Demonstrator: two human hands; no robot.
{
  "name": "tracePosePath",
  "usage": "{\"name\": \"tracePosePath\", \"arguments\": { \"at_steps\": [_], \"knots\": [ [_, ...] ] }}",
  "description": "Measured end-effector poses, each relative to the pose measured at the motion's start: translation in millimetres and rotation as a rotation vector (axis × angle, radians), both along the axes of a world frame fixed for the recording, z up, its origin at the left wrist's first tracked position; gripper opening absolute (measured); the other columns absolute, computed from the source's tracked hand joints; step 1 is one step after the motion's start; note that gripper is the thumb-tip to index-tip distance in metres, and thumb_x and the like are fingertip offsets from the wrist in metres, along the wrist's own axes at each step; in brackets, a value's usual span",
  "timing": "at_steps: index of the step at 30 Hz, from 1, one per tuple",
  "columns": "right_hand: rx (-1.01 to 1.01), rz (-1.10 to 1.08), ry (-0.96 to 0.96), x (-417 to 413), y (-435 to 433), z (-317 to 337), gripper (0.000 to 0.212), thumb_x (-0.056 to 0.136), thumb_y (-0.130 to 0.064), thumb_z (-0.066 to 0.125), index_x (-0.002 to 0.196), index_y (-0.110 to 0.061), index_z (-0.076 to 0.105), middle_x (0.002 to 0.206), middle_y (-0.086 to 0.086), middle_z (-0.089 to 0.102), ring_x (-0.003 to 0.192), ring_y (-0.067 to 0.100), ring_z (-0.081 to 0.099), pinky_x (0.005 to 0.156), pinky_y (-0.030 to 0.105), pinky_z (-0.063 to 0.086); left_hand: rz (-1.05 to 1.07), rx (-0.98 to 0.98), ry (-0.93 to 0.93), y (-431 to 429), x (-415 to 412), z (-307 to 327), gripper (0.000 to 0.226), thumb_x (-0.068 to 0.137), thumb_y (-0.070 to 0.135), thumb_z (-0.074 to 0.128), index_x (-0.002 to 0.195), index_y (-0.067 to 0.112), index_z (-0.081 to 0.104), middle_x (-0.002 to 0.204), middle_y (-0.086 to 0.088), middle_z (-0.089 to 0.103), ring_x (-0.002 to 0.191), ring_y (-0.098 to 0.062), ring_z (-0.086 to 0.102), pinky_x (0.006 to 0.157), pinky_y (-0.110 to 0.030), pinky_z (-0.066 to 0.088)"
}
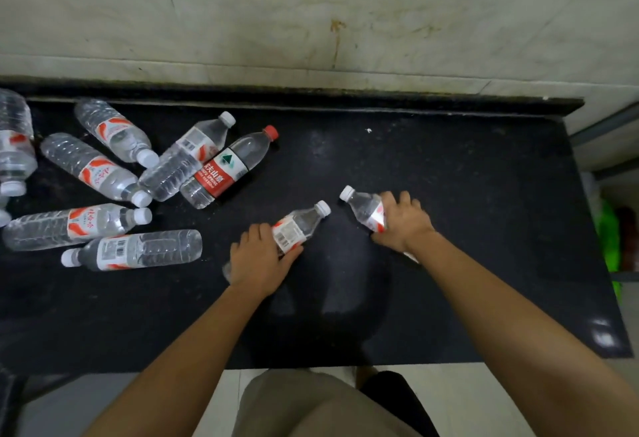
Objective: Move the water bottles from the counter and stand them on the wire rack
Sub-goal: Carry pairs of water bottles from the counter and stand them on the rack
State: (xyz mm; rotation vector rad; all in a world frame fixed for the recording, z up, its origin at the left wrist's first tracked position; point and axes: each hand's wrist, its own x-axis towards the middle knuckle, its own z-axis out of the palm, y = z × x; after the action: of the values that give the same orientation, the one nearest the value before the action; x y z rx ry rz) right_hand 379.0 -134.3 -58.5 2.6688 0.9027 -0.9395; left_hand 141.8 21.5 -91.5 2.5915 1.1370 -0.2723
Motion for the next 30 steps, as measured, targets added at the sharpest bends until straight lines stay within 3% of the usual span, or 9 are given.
{"name": "tracePosePath", "arguments": {
  "at_steps": [4, 7, 11, 16, 20, 23, 25, 30],
  "knots": [
    [0.116, -0.079, -0.025, -26, -26, -4, 0.085, 0.087, -0.041, 0.072, 0.154, -0.025, 0.023, 0.143, 0.014, 0.047, 0.127, 0.038, 0.051, 0.104, 0.054, 0.042, 0.2, -0.246, -0.085, -9, 0, 6, 0.076, 0.09, 0.071, 0.047, 0.143, 0.017, 0.039, 0.133, -0.014, 0.055, 0.118, -0.034, 0.055, 0.095, -0.05, 0.046],
    [0.209, -0.074, -0.002, -31, -45, 2, 0.09, 0.088, -0.046, 0.071, 0.158, -0.03, 0.017, 0.145, 0.011, 0.05, 0.128, 0.034, 0.053, 0.101, 0.048, 0.045, 0.292, -0.448, -0.264, -11, 5, 14, 0.065, 0.089, 0.07, 0.049, 0.134, 0.023, 0.046, 0.129, -0.003, 0.057, 0.115, -0.027, 0.059, 0.092, -0.043, 0.048],
    [0.445, -0.305, 0.019, -29, -70, 30, 0.088, 0.086, -0.051, 0.07, 0.157, -0.04, 0.018, 0.143, 0.004, 0.052, 0.125, 0.029, 0.056, 0.093, 0.042, 0.048, 0.252, -0.622, -0.449, -19, 29, 50, 0.044, 0.091, 0.062, 0.056, 0.122, 0.031, 0.048, 0.109, 0.011, 0.062, 0.103, -0.017, 0.064, 0.09, -0.038, 0.049],
    [0.902, -0.653, 0.013, -22, -113, 95, 0.091, 0.08, -0.047, 0.08, 0.154, -0.044, 0.026, 0.142, -0.01, 0.057, 0.124, 0.015, 0.058, 0.097, 0.031, 0.045, 0.123, -0.785, -0.709, -44, 84, 121, 0.063, 0.082, 0.069, 0.059, 0.122, 0.021, 0.056, 0.105, 0.008, 0.067, 0.093, -0.006, 0.067, 0.086, -0.033, 0.052],
    [1.134, -0.794, -0.07, -18, -162, 153, 0.088, 0.082, -0.039, 0.082, 0.153, -0.042, 0.031, 0.132, -0.019, 0.06, 0.116, 0.004, 0.058, 0.098, 0.024, 0.04, 0.033, -0.915, -0.89, -90, 136, 180, 0.033, 0.099, 0.039, 0.055, 0.116, 0.012, 0.059, 0.094, 0.005, 0.068, 0.075, 0.003, 0.068, 0.066, -0.015, 0.051],
    [1.309, -0.833, -0.073, -18, -210, 183, 0.085, 0.081, -0.037, 0.083, 0.151, -0.042, 0.035, 0.135, -0.019, 0.06, 0.12, 0.0, 0.059, 0.102, 0.025, 0.042, -0.019, -0.979, -0.949, -136, 158, 214, 0.031, 0.1, 0.04, 0.053, 0.114, 0.013, 0.06, 0.093, 0.001, 0.071, 0.075, -0.004, 0.071, 0.065, -0.019, 0.053],
    [1.394, -0.86, -0.063, -19, -243, 199, 0.072, 0.084, -0.03, 0.083, 0.142, -0.039, 0.043, 0.128, -0.015, 0.063, 0.114, -0.001, 0.062, 0.102, 0.029, 0.046, -0.045, -1.033, -0.975, -172, 164, 232, 0.035, 0.096, 0.045, 0.054, 0.112, 0.016, 0.061, 0.094, -0.002, 0.072, 0.078, -0.009, 0.071, 0.068, -0.025, 0.056],
    [1.578, -0.892, -0.026, -10, -333, 220, 0.049, 0.087, -0.011, 0.077, 0.124, -0.029, 0.051, 0.104, -0.004, 0.066, 0.092, 0.006, 0.068, 0.085, 0.028, 0.053, -0.112, -1.085, -1.019, -264, 183, 253, 0.035, 0.093, 0.053, 0.059, 0.11, 0.022, 0.063, 0.097, -0.002, 0.073, 0.086, -0.018, 0.072, 0.078, -0.04, 0.056]
  ]
}}
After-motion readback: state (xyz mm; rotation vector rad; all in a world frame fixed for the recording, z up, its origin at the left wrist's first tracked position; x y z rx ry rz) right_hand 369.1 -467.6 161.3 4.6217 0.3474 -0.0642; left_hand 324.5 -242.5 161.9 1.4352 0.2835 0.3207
